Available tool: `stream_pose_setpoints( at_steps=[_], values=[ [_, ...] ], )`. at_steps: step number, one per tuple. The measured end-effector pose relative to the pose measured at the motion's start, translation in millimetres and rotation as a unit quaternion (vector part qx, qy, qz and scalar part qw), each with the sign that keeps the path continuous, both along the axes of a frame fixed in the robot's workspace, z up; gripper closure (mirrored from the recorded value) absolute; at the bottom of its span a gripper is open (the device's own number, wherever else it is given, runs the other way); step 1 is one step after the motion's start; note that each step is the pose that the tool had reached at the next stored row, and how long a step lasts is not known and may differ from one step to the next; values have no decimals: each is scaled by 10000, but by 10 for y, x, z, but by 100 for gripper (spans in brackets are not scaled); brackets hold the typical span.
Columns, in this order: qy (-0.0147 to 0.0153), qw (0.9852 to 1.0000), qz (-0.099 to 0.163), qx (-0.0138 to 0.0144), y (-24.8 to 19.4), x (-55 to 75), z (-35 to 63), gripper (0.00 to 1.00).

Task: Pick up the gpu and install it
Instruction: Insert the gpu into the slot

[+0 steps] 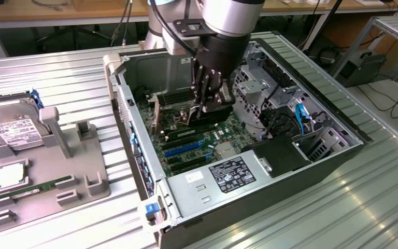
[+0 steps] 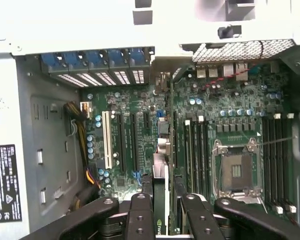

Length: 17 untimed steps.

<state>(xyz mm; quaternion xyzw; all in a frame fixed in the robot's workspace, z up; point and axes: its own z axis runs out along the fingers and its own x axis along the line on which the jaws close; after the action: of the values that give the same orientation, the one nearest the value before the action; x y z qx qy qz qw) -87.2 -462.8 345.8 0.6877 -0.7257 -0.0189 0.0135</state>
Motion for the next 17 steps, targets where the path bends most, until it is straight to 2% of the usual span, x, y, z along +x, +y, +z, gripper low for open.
stream_pose_setpoints(
  at_steps=[2, 5, 7, 13, 15, 17],
  values=[
    [-29, 10000, 23, 2, -17, -34, -32, 74],
    [-76, 9999, 68, 3, -18, -49, -53, 74],
    [-96, 9999, 110, 3, -18, -54, -72, 74],
    [-106, 9997, 219, 7, -14, -85, -193, 74],
    [-106, 9997, 234, 7, -3, -91, -231, 74],
    [-109, 9996, 262, 8, 26, -98, -328, 74]
  ],
)
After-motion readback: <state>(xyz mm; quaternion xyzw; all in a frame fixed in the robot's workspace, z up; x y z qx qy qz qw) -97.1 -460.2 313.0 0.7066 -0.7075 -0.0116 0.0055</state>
